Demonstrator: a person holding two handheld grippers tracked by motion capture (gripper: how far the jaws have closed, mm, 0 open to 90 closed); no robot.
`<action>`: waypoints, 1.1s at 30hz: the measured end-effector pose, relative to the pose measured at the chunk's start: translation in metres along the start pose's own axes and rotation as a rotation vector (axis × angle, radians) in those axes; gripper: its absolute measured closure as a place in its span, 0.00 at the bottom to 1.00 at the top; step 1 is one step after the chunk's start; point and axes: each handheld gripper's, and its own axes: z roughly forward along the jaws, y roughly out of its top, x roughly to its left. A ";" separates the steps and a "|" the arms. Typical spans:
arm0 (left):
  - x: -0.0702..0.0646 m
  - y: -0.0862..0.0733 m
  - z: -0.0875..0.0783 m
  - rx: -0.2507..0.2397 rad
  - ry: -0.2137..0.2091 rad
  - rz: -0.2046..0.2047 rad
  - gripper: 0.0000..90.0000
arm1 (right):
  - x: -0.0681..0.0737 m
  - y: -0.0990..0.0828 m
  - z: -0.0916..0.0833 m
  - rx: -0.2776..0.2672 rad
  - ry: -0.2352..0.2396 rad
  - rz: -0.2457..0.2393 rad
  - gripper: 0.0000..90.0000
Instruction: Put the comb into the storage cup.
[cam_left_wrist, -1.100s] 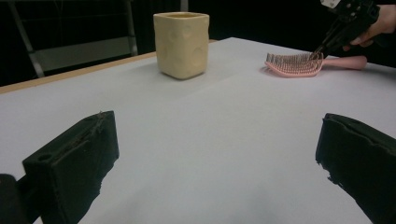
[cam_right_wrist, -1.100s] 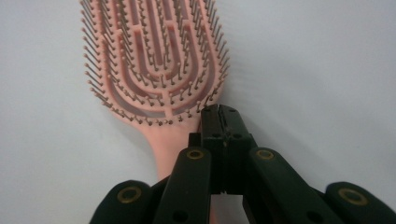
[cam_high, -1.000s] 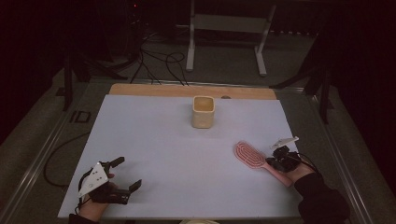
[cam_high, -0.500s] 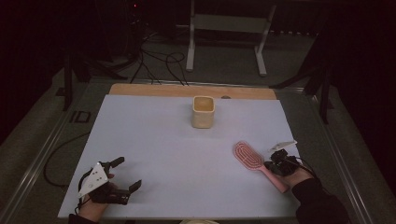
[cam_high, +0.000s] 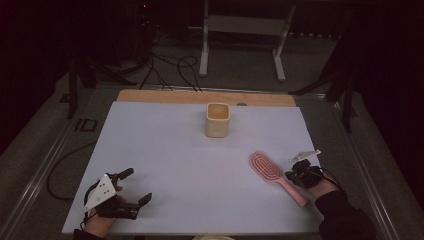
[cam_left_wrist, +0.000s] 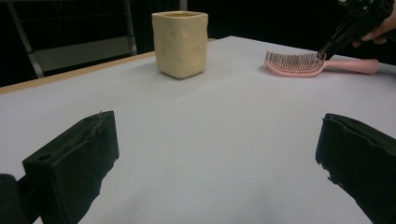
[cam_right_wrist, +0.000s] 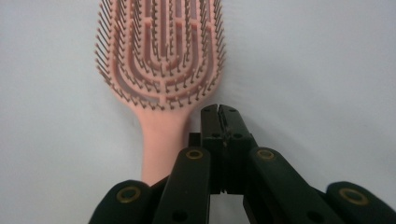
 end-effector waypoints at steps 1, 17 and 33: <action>0.000 0.000 0.000 0.000 0.001 0.000 0.00 | -0.001 0.000 -0.002 -0.003 -0.004 0.001 0.99; 0.000 0.000 0.000 0.003 0.001 0.001 0.00 | 0.007 0.011 -0.030 0.005 0.002 0.011 0.45; 0.000 0.000 0.000 0.005 0.000 -0.003 0.00 | 0.019 0.023 -0.040 0.054 0.062 -0.022 0.10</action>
